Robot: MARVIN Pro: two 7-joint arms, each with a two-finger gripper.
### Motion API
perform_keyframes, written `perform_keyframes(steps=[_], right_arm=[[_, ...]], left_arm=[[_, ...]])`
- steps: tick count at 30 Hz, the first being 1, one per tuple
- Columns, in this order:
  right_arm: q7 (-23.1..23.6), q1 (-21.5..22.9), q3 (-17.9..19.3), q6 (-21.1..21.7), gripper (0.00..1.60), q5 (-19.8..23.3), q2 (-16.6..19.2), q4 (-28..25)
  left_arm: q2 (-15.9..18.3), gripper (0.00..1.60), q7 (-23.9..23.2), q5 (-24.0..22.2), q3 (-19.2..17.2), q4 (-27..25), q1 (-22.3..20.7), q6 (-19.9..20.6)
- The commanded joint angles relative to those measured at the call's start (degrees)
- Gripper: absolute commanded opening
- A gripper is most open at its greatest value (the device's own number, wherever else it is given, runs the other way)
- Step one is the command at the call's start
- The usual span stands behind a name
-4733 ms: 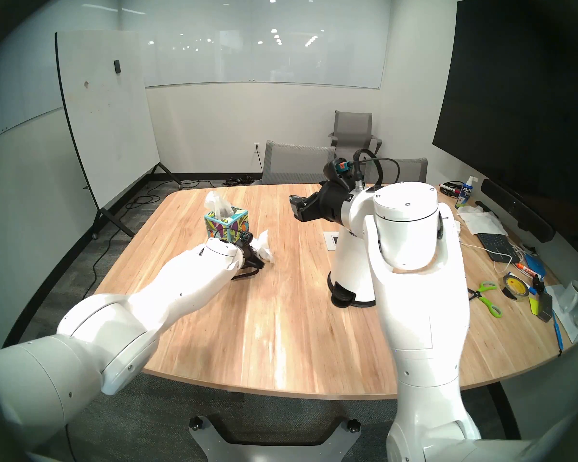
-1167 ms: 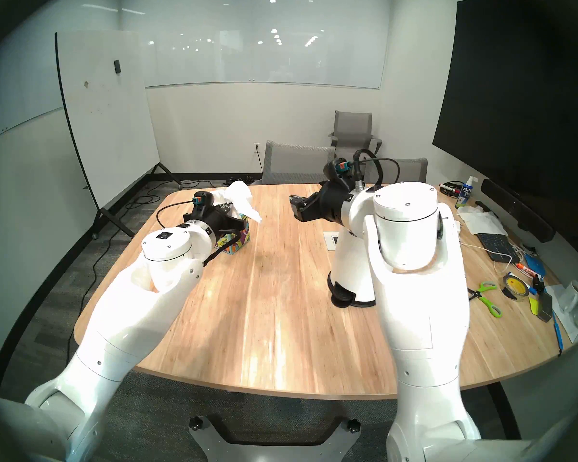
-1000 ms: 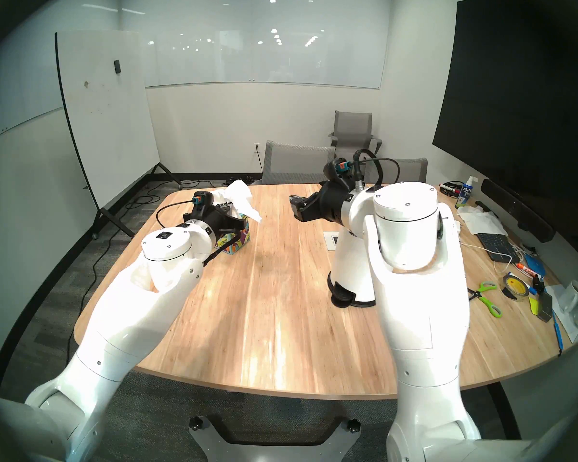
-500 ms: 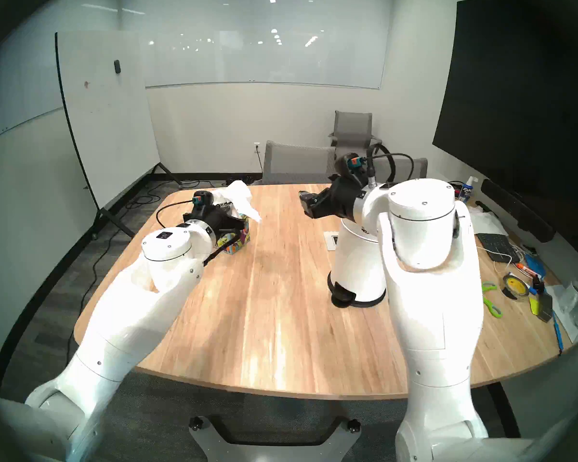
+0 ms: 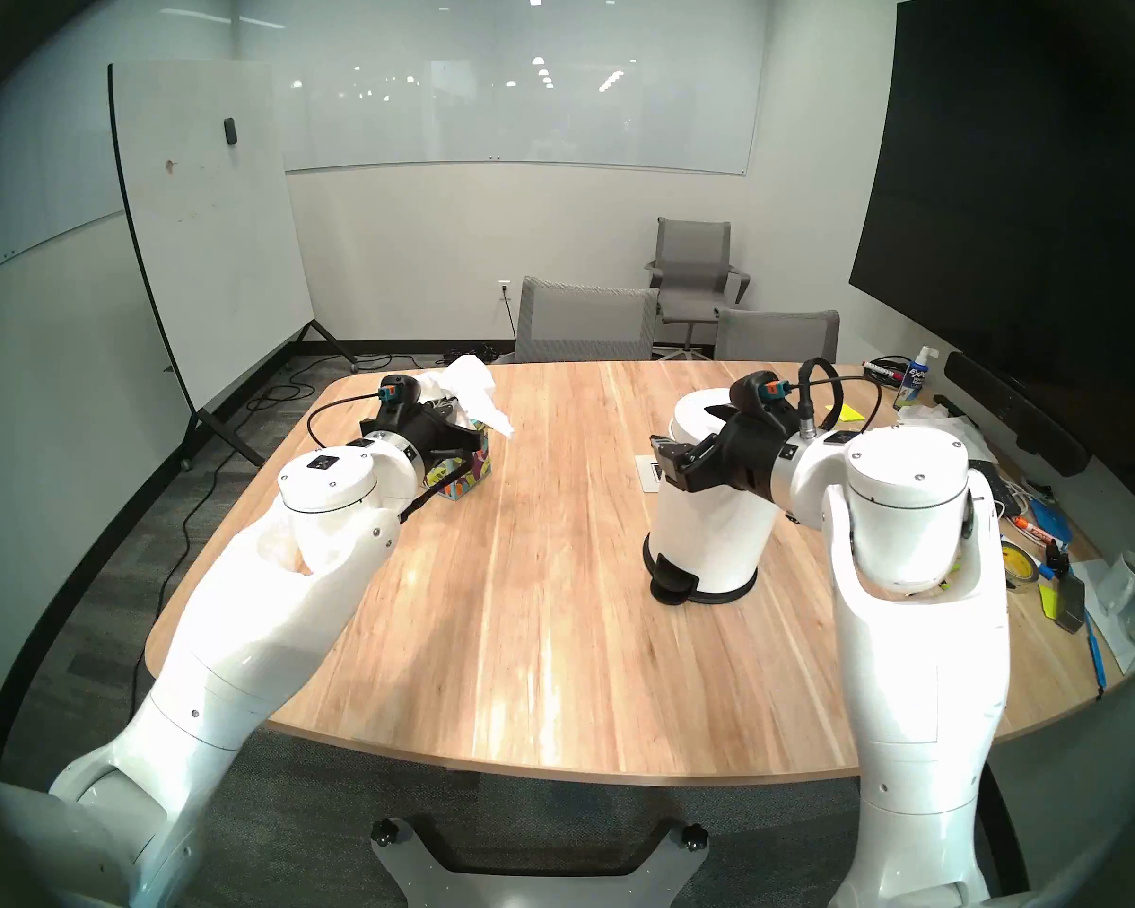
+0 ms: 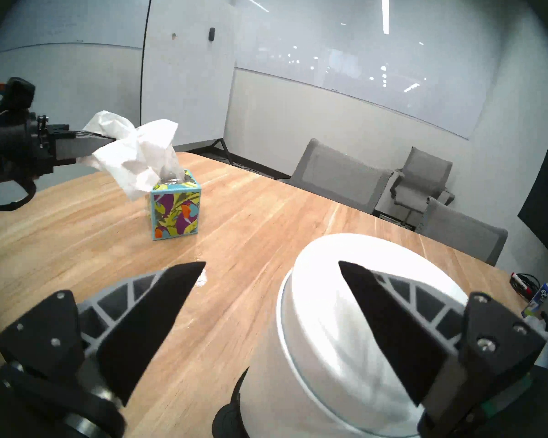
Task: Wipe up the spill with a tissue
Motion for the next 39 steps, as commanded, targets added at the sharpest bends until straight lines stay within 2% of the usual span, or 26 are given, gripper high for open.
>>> perform_keyframes(steps=[1, 11, 12, 14, 15, 16, 17, 18, 25, 30, 31, 33, 35, 38, 39], right_arm=[[-1.45, -0.75, -3.21, -5.10, 1.60, -0.02, -2.35, -4.31], [-0.70, -0.32, -4.91, -0.54, 1.60, 0.87, -3.15, -10.33], [-0.69, -0.36, -4.91, 0.11, 1.35, 0.87, -3.13, -10.97], [-0.47, -0.20, -4.76, 0.36, 1.31, 1.42, -3.49, -11.25], [-0.59, -0.67, -4.83, 1.42, 0.74, 1.21, -3.44, -12.73], [-0.38, -0.57, -4.93, 1.39, 0.56, 1.70, -3.77, -13.09], [-0.25, -0.56, -5.45, 2.46, 0.19, 2.17, -4.24, -14.52], [-0.31, -0.55, -5.79, 3.20, 0.00, 2.29, -4.54, -15.23], [0.37, -0.13, -7.58, 6.67, 0.00, 3.38, -5.76, -15.96], [1.29, -2.06, -7.65, 10.43, 0.00, 4.11, -6.12, -15.96], [1.20, -2.74, -7.19, 11.06, 0.00, 4.41, -6.70, -15.96], [1.71, -5.48, -4.53, 11.57, 0.00, 4.45, -5.51, -15.96], [2.09, -6.24, -3.51, 11.57, 0.00, 4.65, -5.16, -15.96], [3.37, -7.79, -0.87, 11.57, 0.00, 4.59, -2.98, -15.96], [4.29, -8.76, 1.03, 11.57, 0.00, 4.81, -1.91, -15.00]], left_arm=[[-0.04, 0.00, -0.18, 0.21, -0.07, -1.53, -0.84, -0.31], [-0.07, 0.00, -0.28, 0.30, -0.12, -1.53, -0.81, -0.30], [-0.08, 0.00, -0.29, 0.31, -0.12, -1.54, -0.81, -0.29], [-0.08, 0.00, -0.29, 0.32, -0.13, -1.53, -0.81, -0.29], [-0.09, 0.00, -0.30, 0.33, -0.13, -1.53, -0.80, -0.29], [-0.10, 0.00, -0.31, 0.33, -0.14, -1.52, -0.81, -0.29], [-0.11, 0.00, -0.33, 0.34, -0.14, -1.50, -0.81, -0.29], [-0.11, 0.00, -0.34, 0.35, -0.15, -1.50, -0.80, -0.29], [-0.13, 0.00, -0.37, 0.40, -0.17, -1.52, -0.79, -0.28], [-0.14, 0.00, -0.39, 0.43, -0.19, -1.55, -0.77, -0.27], [-0.14, 0.00, -0.39, 0.43, -0.19, -1.55, -0.76, -0.27], [-0.15, 0.00, -0.40, 0.45, -0.20, -1.56, -0.76, -0.27], [-0.15, 0.00, -0.40, 0.45, -0.21, -1.56, -0.75, -0.27], [-0.16, 0.00, -0.42, 0.47, -0.21, -1.54, -0.76, -0.27], [-0.17, 0.00, -0.43, 0.48, -0.21, -1.53, -0.76, -0.27]])
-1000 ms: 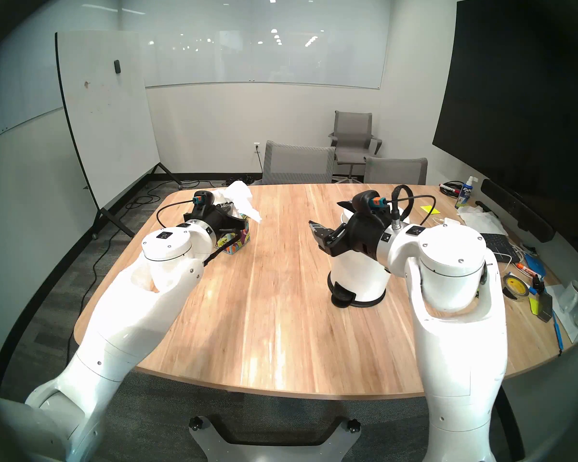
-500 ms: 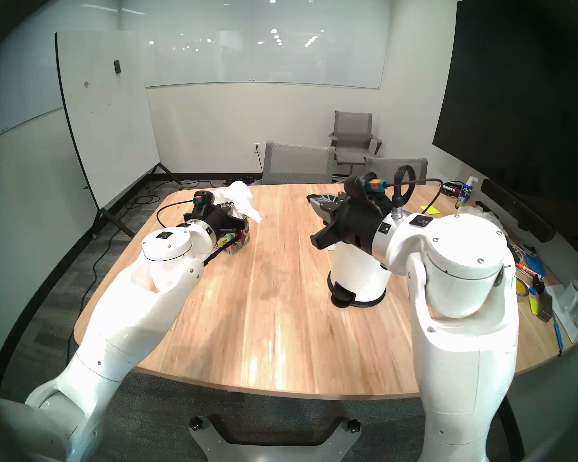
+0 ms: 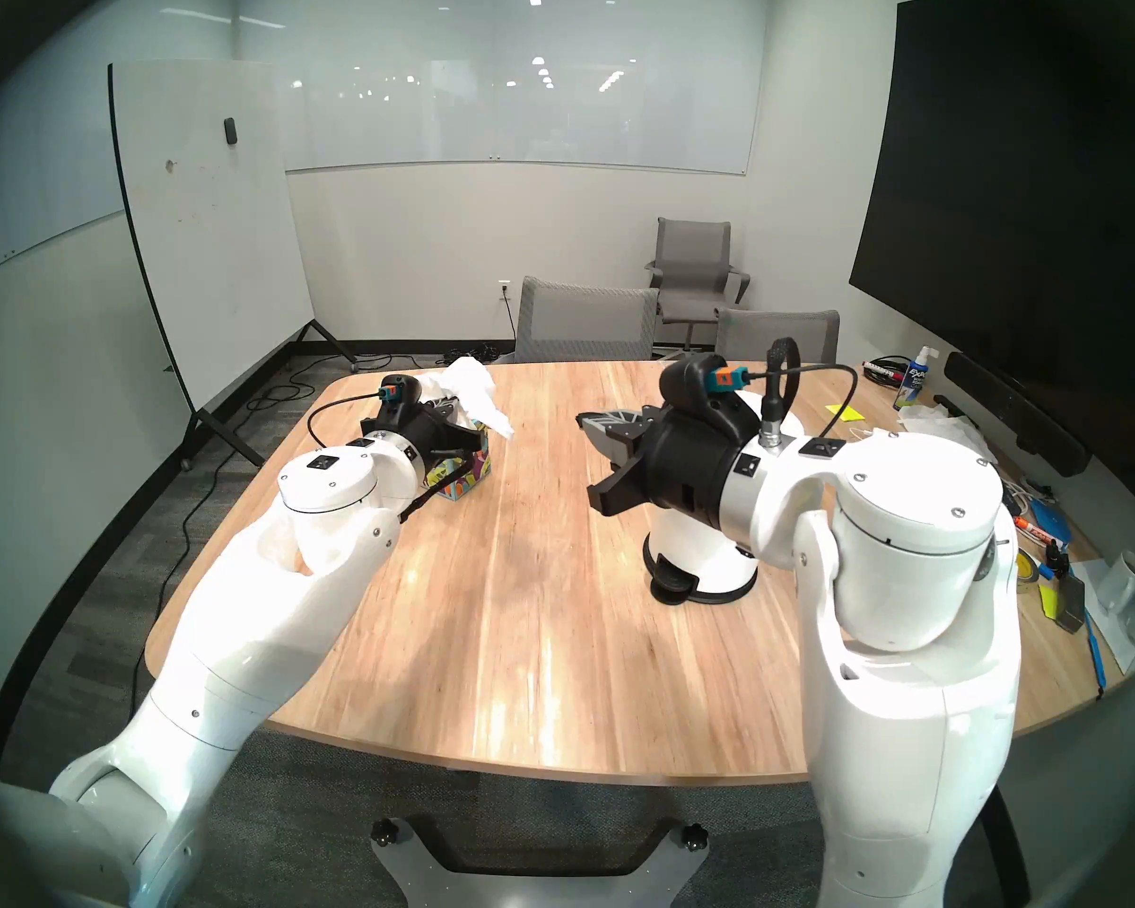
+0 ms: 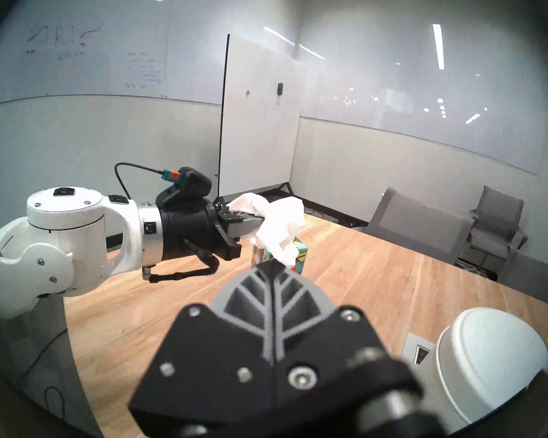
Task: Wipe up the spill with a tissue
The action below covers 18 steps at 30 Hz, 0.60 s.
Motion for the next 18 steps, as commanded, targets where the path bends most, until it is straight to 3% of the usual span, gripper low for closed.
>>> perform_keyframes(steps=[1, 6, 18], right_arm=[[2.04, -4.30, 5.46, 0.04, 0.00, 0.67, 3.09, -0.16], [5.24, -6.99, 7.29, -1.80, 0.00, 1.15, 6.09, 3.45], [6.70, -10.90, 9.04, -7.47, 0.00, 0.94, 8.40, 9.43]], left_arm=[[-0.15, 0.00, -0.02, 0.12, -0.17, -1.51, -0.77, -0.27], [-0.16, 0.00, -0.04, 0.15, -0.19, -1.53, -0.76, -0.26], [-0.18, 0.00, -0.05, 0.19, -0.22, -1.56, -0.73, -0.24]])
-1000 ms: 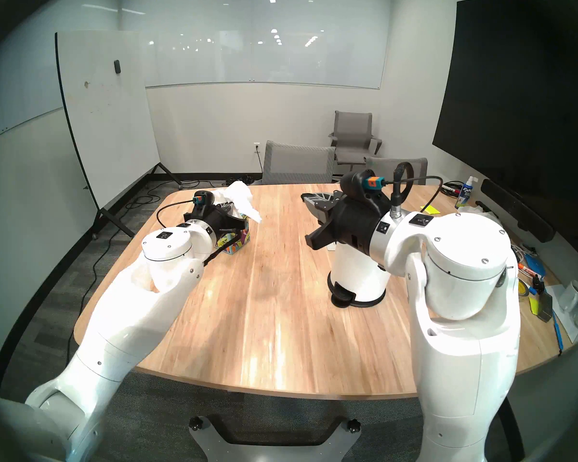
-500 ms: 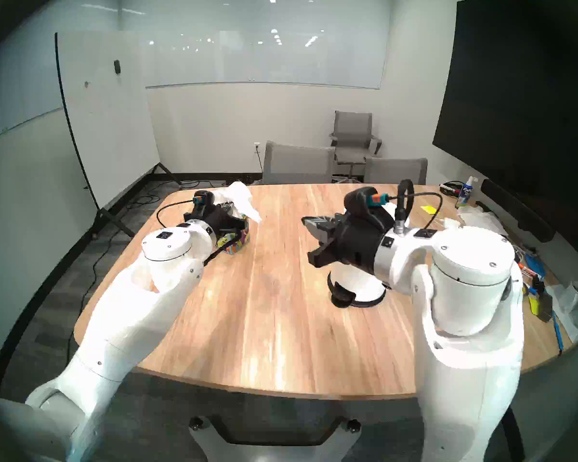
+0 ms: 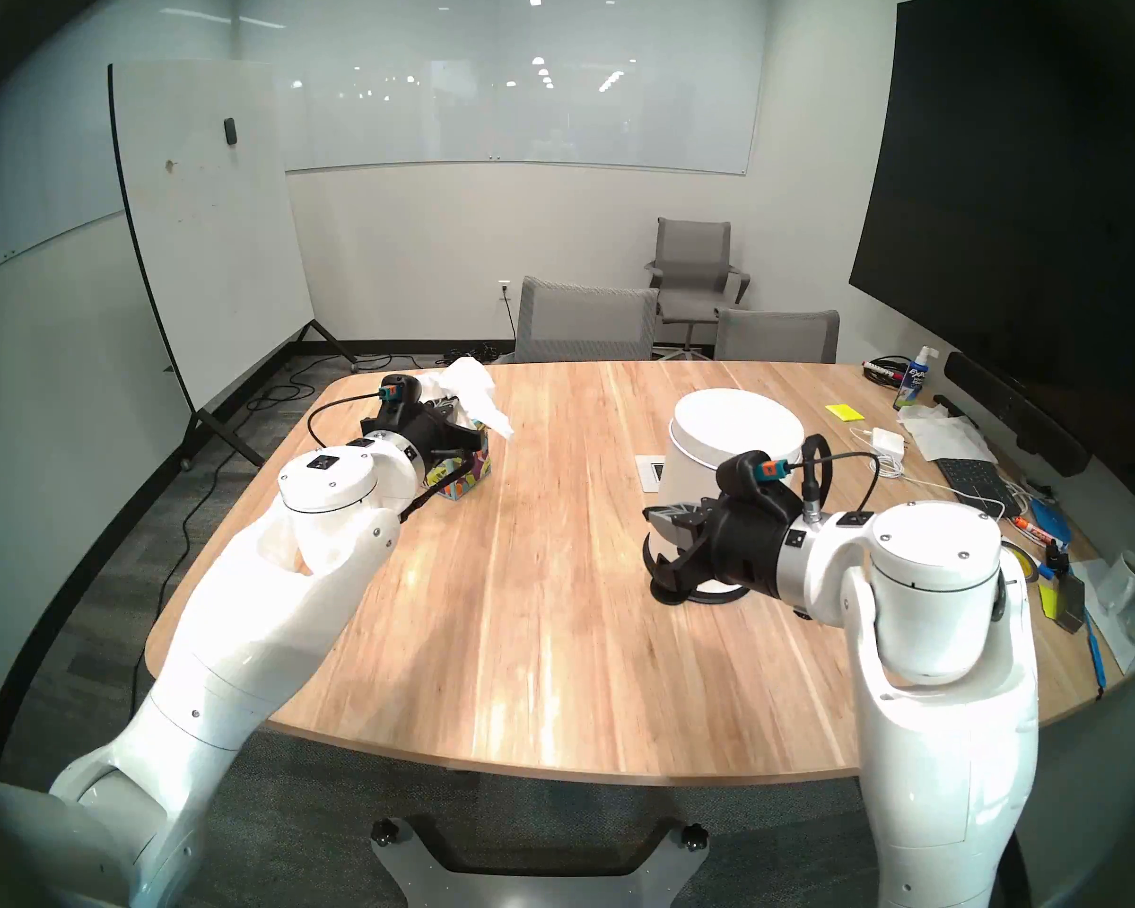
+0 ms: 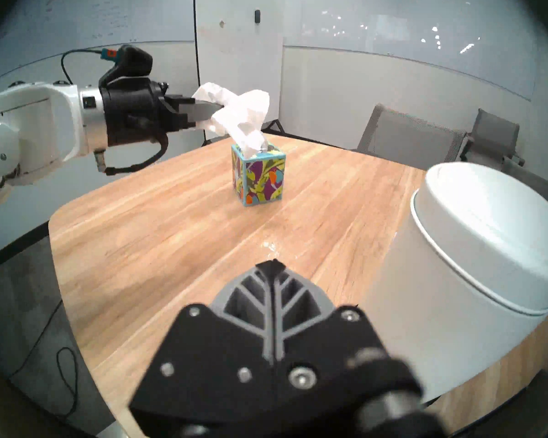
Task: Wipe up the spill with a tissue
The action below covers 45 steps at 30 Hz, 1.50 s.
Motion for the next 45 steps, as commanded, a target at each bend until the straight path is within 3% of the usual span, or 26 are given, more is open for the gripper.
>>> perform_keyframes(steps=[1, 8, 20, 45], right_arm=[[1.17, -2.06, 1.42, -3.95, 0.00, 0.02, 1.97, 2.94], [1.61, -1.47, 1.71, -6.79, 0.00, -0.06, 2.40, 7.52], [1.02, 1.16, -2.36, -7.17, 0.00, -1.20, 2.27, 12.42], [0.96, 4.68, -3.25, -12.38, 0.00, -4.09, 5.40, 23.29]], left_arm=[[-0.16, 0.00, 0.00, 0.09, -0.20, -1.56, -0.73, -0.24], [-0.17, 0.00, 0.00, 0.11, -0.22, -1.59, -0.71, -0.22], [-0.19, 0.00, -0.02, 0.13, -0.24, -1.59, -0.70, -0.21], [-0.22, 0.00, -0.06, 0.18, -0.26, -1.57, -0.69, -0.21]])
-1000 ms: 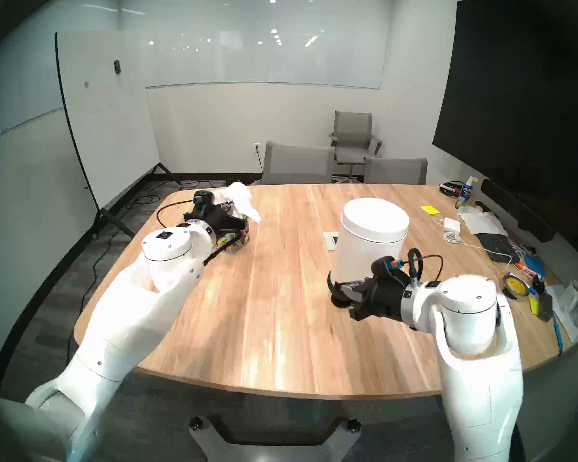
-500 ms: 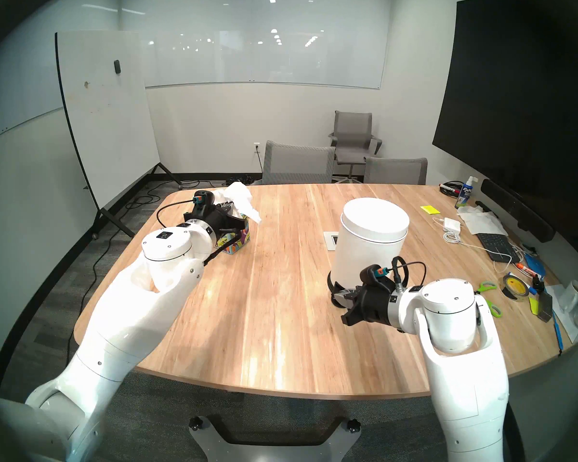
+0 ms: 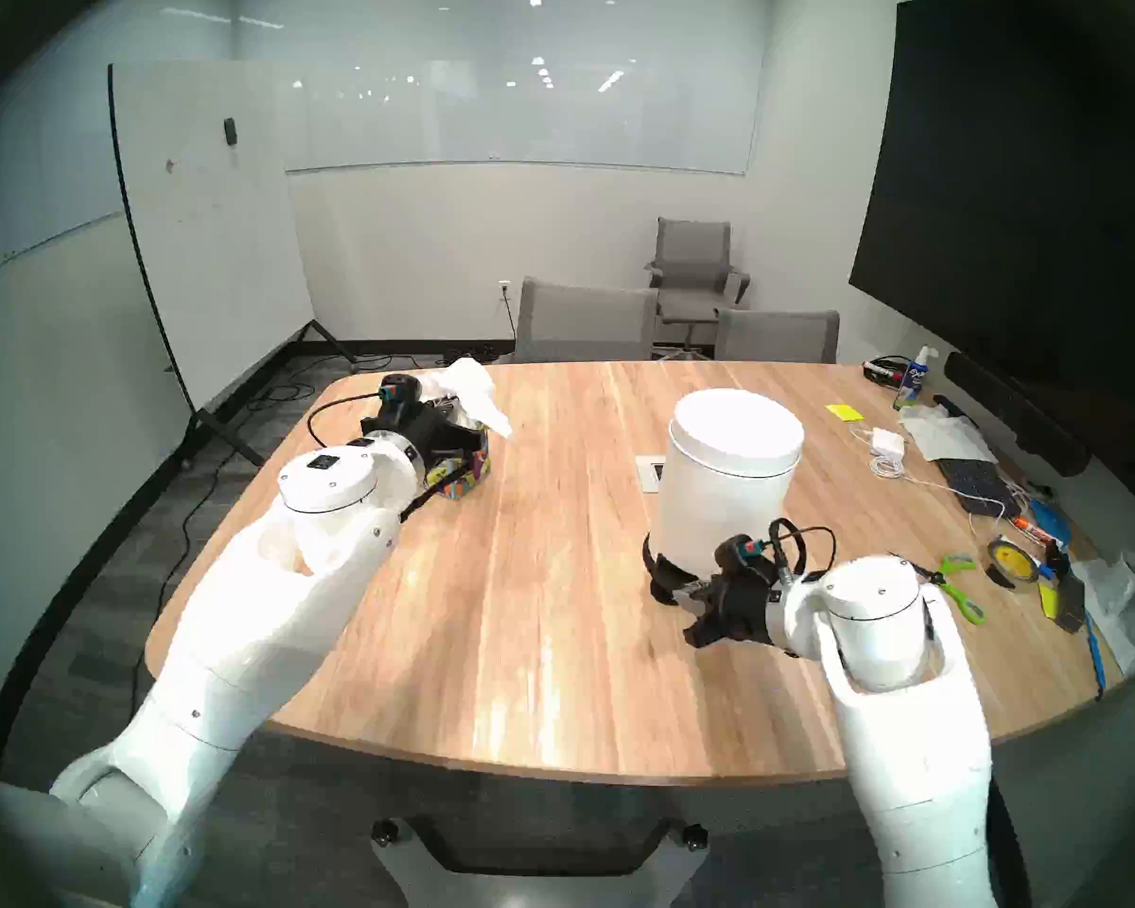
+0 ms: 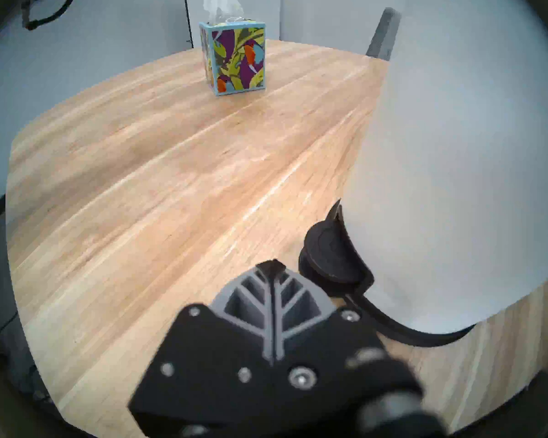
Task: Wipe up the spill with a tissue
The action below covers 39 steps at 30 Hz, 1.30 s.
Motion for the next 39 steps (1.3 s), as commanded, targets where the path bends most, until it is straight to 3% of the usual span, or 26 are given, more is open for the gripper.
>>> perform_keyframes(steps=[1, 39], right_arm=[[0.77, 2.99, -0.32, -1.42, 0.00, 0.21, 1.06, 0.85], [0.37, 9.54, -3.28, -4.37, 0.00, -0.53, 2.24, 11.08]], left_arm=[[-0.17, 0.00, 0.01, 0.05, -0.23, -1.55, -0.70, -0.21], [-0.20, 0.00, -0.01, 0.09, -0.26, -1.58, -0.68, -0.19]])
